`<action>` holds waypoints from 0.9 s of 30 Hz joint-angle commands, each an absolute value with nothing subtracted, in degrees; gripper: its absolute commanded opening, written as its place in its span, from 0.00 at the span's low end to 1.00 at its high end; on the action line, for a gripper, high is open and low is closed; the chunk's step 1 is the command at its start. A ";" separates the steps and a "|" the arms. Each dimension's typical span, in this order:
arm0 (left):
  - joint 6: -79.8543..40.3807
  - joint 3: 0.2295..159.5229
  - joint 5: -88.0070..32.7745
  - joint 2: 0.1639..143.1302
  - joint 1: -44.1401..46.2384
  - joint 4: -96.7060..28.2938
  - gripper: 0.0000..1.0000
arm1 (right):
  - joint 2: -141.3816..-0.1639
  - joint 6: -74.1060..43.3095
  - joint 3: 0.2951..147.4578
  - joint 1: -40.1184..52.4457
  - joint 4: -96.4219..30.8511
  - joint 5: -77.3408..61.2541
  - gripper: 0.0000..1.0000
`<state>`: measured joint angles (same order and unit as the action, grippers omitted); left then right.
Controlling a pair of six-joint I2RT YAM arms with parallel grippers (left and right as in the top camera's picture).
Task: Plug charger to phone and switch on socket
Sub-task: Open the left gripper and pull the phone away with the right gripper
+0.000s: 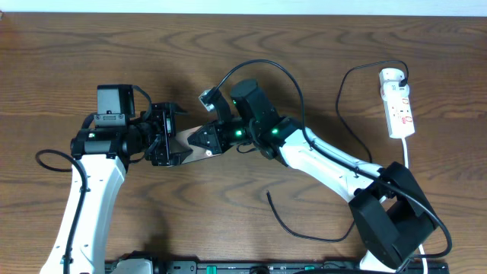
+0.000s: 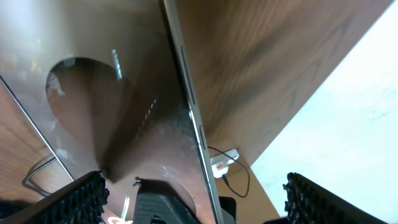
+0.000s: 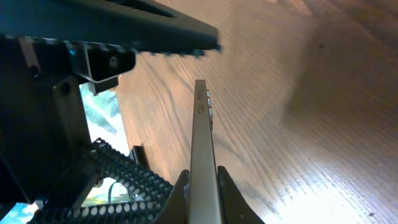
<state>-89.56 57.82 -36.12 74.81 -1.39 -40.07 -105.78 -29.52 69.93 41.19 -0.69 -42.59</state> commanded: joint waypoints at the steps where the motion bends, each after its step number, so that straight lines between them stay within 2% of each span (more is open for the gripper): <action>1: -87.24 57.89 -37.52 74.56 -1.72 -39.64 0.89 | -105.14 -29.30 71.50 39.55 -0.19 -43.83 0.03; 8: -83.50 57.89 -41.43 73.14 -4.95 -38.65 0.90 | -105.14 -30.28 71.50 34.98 -0.14 -43.83 0.01; 12: -81.01 57.89 -42.04 71.72 -6.26 -38.02 0.90 | -105.14 -36.16 71.50 31.62 0.08 -41.63 0.01; 14: -79.64 57.89 -42.02 70.78 -6.59 -36.73 0.90 | -105.14 -42.98 71.50 29.63 0.71 -40.23 0.01; 18: -75.90 57.89 -42.02 69.89 -6.59 -31.42 0.90 | -105.14 -65.91 71.50 25.91 1.91 -38.37 0.01; 23: -73.89 57.89 -40.88 69.91 -6.59 -25.87 0.90 | -105.14 -89.23 71.50 24.62 8.01 -38.06 0.01; 27: -73.01 57.89 -40.88 69.91 -6.57 -21.78 0.90 | -105.12 -99.74 71.53 24.95 15.33 -39.35 0.02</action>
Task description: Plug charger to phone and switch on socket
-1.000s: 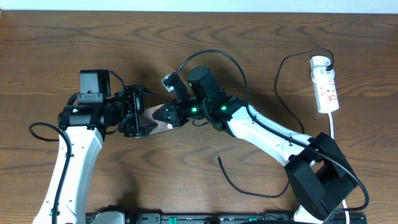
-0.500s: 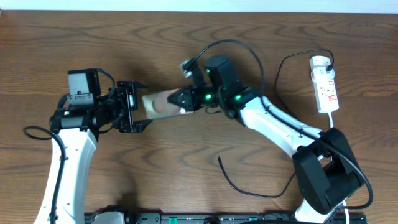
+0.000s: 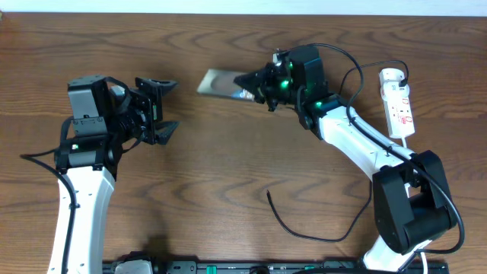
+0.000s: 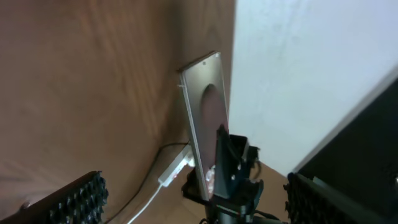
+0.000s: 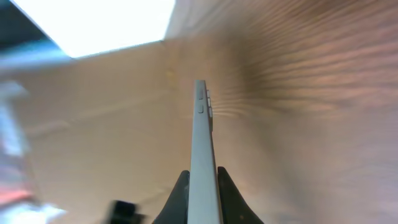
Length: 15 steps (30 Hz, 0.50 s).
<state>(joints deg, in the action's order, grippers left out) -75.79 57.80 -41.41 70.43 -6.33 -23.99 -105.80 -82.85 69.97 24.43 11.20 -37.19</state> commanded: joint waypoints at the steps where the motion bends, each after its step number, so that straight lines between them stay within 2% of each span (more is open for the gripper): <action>1: -72.05 57.89 -40.51 69.95 -6.57 -20.23 0.90 | -105.12 -101.32 71.50 25.17 17.85 -39.83 0.02; 8: -71.16 57.89 -37.26 69.97 -6.59 -13.45 0.90 | -105.12 -105.45 71.50 27.94 30.22 -41.10 0.02; 15: -72.62 57.89 -32.91 69.97 -6.59 -10.76 0.90 | -105.12 -105.41 71.53 30.83 32.64 -42.87 0.01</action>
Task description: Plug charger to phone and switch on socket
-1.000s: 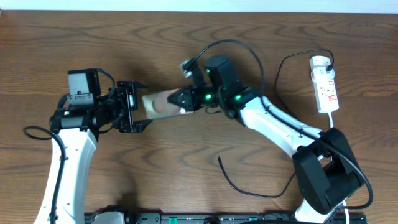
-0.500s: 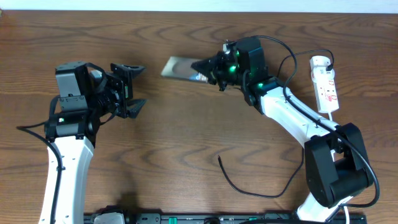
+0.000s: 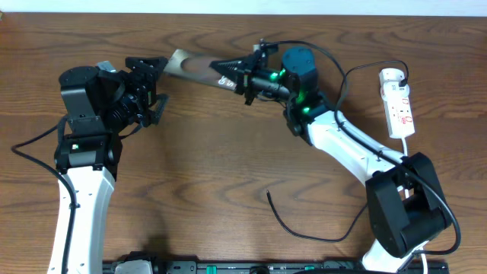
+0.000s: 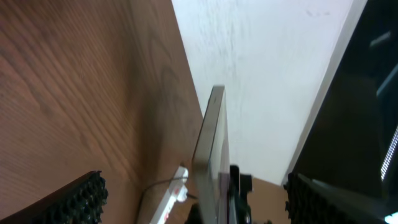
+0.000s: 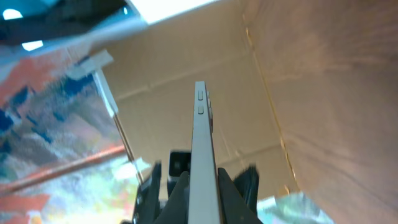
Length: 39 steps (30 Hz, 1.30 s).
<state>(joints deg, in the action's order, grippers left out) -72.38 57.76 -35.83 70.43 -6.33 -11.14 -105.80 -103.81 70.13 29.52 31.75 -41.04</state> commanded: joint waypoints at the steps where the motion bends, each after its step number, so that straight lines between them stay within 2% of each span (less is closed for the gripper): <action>1: -72.73 57.89 -32.69 69.97 -6.57 -10.74 0.90 | -105.12 -105.41 71.50 31.42 32.64 -42.81 0.02; 17: -82.85 57.89 -30.24 69.97 -6.57 -10.13 0.90 | -105.12 -105.43 71.50 37.85 35.53 -40.47 0.02; 27: -80.60 57.87 -27.81 70.00 -6.50 -7.64 0.90 | -105.12 -108.42 71.50 40.56 40.97 -31.97 0.02; 39: -74.08 57.87 -30.22 70.08 -6.42 -4.54 0.90 | -105.12 -109.73 71.50 40.71 41.15 -32.67 0.02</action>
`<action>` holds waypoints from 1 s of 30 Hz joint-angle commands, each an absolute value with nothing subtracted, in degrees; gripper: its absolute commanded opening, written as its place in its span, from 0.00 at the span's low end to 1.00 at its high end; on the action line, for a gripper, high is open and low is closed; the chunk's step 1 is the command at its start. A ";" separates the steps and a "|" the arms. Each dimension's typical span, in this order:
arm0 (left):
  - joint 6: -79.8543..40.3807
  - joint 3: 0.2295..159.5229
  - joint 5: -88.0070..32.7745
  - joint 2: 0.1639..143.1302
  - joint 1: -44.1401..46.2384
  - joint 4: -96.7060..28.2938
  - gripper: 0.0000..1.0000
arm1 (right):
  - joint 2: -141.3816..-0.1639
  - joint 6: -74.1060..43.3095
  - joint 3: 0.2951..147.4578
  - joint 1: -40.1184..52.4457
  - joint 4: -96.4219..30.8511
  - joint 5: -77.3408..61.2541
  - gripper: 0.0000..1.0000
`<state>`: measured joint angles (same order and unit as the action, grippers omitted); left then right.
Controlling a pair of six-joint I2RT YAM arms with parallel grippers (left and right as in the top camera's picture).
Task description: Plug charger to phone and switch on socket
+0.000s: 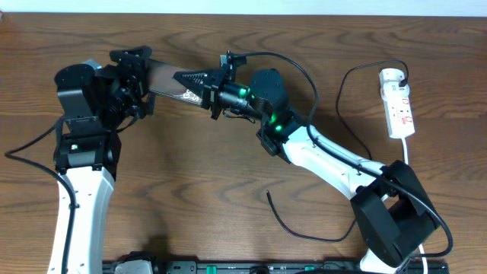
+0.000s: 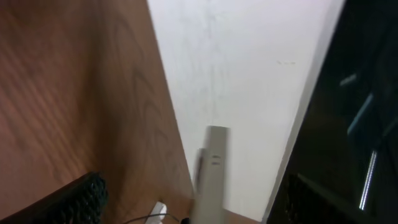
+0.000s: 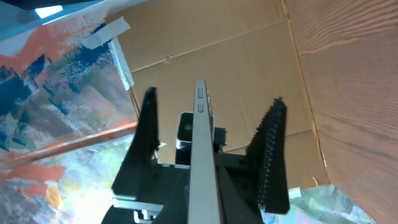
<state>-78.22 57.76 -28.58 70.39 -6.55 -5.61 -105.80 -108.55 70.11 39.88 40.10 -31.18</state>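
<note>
The phone (image 1: pixel 167 78) is held in the air at the back left, slim and silver; it shows edge-on in the left wrist view (image 2: pixel 208 180) and in the right wrist view (image 3: pixel 201 143). My right gripper (image 1: pixel 195 87) is shut on its right end (image 3: pixel 202 199). My left gripper (image 1: pixel 139 76) is open, and the phone's left end lies between its fingers (image 3: pixel 147 137), apart from both. The left wrist view shows the same gripper (image 2: pixel 193 202) open round the phone. The white power strip (image 1: pixel 397 103) lies at the far right. The black charger cable (image 1: pixel 341 95) runs from it to a loose end (image 1: pixel 268 195) on the table.
The wooden table (image 1: pixel 190 205) carries the cable's loops at front right (image 1: pixel 312 237). The left arm's own black cable (image 1: pixel 23 152) hangs at the left edge. The right arm stretches across the middle (image 1: pixel 319 152).
The right gripper has carried the phone further left, and its left end now lies between the left gripper's open fingers. Before, the phone's tip only reached the left gripper.
At first both grippers were together at mid-table, the right one shut on the phone. Then the right gripper held the phone at the back centre, with the left gripper open and apart. The phone then neared the left gripper and now lies between its fingers.
</note>
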 commanded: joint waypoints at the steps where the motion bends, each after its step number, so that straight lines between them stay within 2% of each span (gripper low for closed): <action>1: -73.73 57.87 -30.65 70.08 -6.42 -4.10 0.90 | -105.12 -109.71 71.50 40.71 41.10 -33.12 0.02; 7: -73.08 57.87 -32.14 70.15 -6.42 -3.60 0.87 | -105.12 -109.75 71.53 40.71 41.15 -34.00 0.02; 11: -73.10 57.87 -32.38 70.54 -6.42 -3.75 0.75 | -105.12 -109.75 71.50 40.71 41.17 -34.02 0.02; 15: -73.12 57.87 -32.60 71.09 -6.42 -3.77 0.51 | -105.12 -109.71 71.53 40.71 41.15 -34.02 0.01; 23: -73.56 57.87 -32.60 71.48 -6.42 -3.75 0.34 | -105.12 -109.67 71.50 40.73 41.12 -34.11 0.02; 30: -73.56 57.87 -32.60 71.48 -6.42 -3.75 0.08 | -105.12 -109.67 71.50 40.82 40.97 -34.70 0.02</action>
<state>-74.00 57.76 -31.64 70.94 -6.55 -3.95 -105.80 -109.93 70.13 39.83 40.12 -30.74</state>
